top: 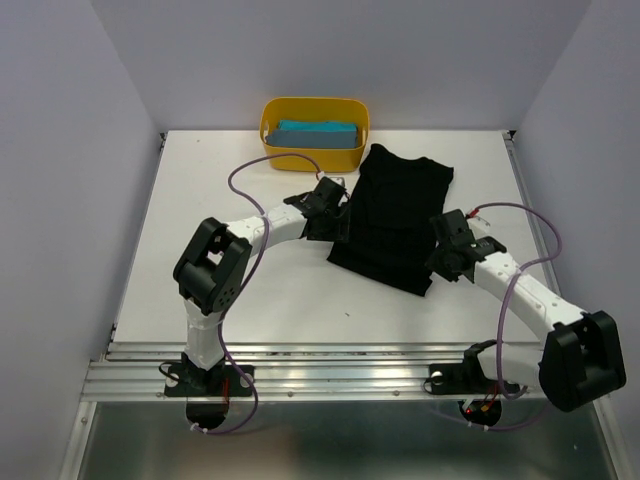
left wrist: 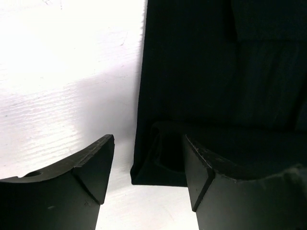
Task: Roll the t-shirts
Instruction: Roll the T-shirt to the center of the board.
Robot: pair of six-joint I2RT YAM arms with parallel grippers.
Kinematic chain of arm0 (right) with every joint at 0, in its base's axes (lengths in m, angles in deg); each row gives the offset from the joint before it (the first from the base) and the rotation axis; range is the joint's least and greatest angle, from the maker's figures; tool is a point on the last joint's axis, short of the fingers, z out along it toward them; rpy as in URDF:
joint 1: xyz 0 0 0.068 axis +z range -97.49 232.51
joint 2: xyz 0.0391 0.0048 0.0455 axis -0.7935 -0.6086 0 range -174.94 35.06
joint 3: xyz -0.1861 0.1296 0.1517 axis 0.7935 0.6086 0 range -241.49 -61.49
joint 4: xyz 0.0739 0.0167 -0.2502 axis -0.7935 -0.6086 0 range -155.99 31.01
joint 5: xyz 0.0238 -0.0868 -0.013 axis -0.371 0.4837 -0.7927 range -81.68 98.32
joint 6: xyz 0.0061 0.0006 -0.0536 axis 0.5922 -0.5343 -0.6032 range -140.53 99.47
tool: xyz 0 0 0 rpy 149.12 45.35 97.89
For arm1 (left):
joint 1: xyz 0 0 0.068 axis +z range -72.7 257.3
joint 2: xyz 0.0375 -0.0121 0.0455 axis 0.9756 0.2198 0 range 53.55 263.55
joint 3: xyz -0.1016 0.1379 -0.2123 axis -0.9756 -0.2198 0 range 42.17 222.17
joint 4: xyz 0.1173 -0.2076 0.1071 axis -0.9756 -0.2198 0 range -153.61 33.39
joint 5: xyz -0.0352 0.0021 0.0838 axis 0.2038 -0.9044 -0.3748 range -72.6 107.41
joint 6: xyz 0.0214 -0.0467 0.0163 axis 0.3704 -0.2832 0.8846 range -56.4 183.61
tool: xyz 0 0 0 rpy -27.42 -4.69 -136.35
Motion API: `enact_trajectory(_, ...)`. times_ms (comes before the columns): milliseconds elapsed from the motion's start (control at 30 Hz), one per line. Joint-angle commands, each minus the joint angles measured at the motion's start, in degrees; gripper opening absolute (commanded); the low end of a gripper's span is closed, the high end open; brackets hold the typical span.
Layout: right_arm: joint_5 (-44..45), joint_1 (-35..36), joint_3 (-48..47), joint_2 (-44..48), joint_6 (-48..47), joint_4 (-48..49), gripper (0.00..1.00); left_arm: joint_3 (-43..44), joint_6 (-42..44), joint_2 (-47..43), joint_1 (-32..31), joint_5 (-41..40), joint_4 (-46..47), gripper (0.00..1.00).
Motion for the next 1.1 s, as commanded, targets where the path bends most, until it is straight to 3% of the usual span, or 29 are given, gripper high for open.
enact_trajectory(0,-1.1,0.1,-3.2,4.4,-1.3,1.4,0.32,2.3,1.5,-2.9,0.3,-3.0,-0.3,0.7)
enact_trajectory(267,-6.0,0.1,-6.0,10.3,-3.8,2.7,0.32,0.1,2.4,-11.6,0.2,-3.2,1.8,0.67)
enact_trajectory(467,-11.6,3.8,-7.2,5.0,-6.8,6.0,0.28,-2.9,3.5,-17.5,-0.3,-6.6,2.3,0.64)
enact_trajectory(500,-11.2,5.2,-7.2,4.1,-6.5,6.1,0.26,-3.9,3.9,-18.2,-0.4,-6.5,2.5,0.6)
enact_trajectory(567,-11.3,6.0,-6.3,2.7,-6.2,6.9,0.17,-5.0,4.5,-19.5,-0.9,-4.4,3.6,0.03)
enact_trajectory(600,-11.5,6.0,-5.8,2.8,-6.1,8.6,0.14,-6.0,5.4,-19.6,-1.2,-2.6,4.1,0.0)
enact_trajectory(633,-12.7,6.5,-5.2,3.2,-6.0,9.6,0.07,-6.5,7.2,-19.3,-1.4,2.6,4.7,0.0)
enact_trajectory(733,-13.9,6.5,-4.0,3.9,-5.6,10.5,0.01,-6.9,10.5,-18.3,-2.9,8.0,3.7,0.0)
enact_trajectory(1067,-17.1,6.5,-1.8,3.0,-8.4,8.9,0.04,-6.9,12.7,-12.5,-4.3,13.8,0.1,0.0)
